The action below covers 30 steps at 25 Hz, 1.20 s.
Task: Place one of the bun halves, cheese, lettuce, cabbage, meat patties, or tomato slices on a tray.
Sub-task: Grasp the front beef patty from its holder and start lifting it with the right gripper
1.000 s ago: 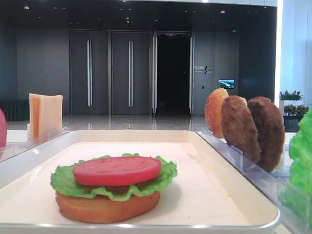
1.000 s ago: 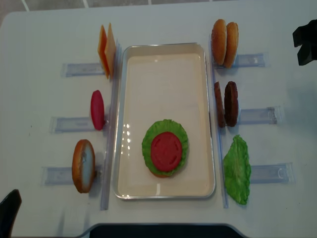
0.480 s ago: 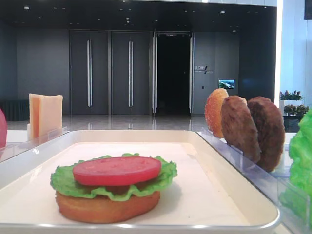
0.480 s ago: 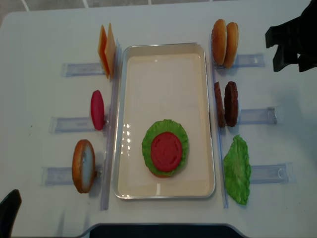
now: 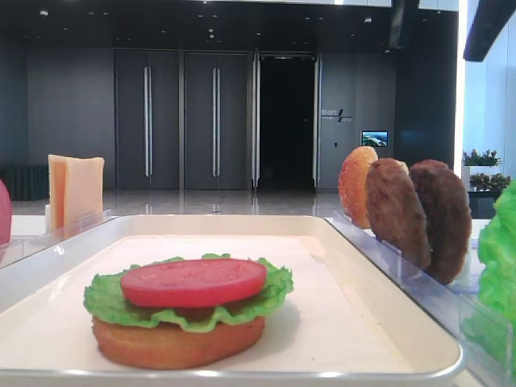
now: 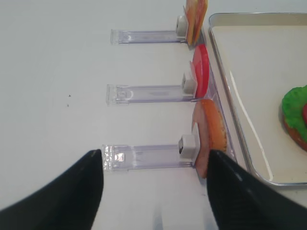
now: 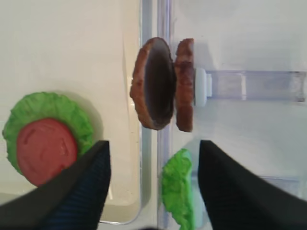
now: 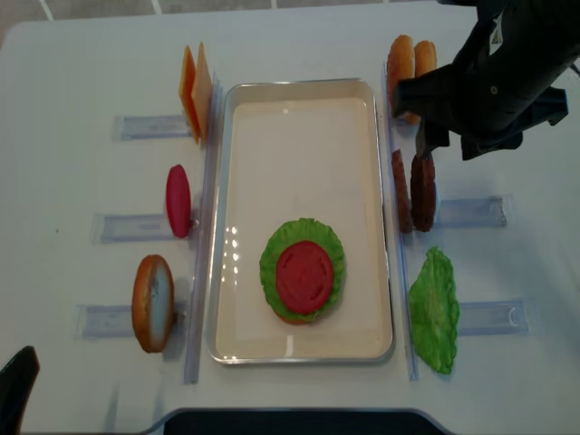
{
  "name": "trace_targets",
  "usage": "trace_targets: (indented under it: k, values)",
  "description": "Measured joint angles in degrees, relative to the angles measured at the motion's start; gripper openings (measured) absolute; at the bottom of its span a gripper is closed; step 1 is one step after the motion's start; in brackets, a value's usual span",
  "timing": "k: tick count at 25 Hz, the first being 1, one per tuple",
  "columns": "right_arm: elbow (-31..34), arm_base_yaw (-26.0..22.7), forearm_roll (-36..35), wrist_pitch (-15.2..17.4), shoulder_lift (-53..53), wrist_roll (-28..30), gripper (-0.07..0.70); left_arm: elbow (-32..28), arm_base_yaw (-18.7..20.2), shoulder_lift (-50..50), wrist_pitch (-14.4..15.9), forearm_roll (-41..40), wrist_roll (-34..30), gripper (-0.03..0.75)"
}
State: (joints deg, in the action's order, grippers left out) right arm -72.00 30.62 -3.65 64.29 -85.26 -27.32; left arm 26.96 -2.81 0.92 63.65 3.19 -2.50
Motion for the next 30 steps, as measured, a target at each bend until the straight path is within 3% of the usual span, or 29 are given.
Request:
trace_targets:
  k: [10,18,30]
  values:
    - [-0.05,2.12,0.19,-2.85,-5.29,-2.25,0.417,0.0,0.0,0.0,0.0,0.0,0.0,0.517]
    - [-0.05,2.12,1.42,-7.18,-8.31,-2.31,0.418,0.0,0.0,0.0,0.0,0.0,0.0,0.517]
    - [-0.11,2.12,2.89,-8.24,-10.54,-1.68,0.418,0.0,0.0,0.0,0.0,0.0,0.0,0.517]
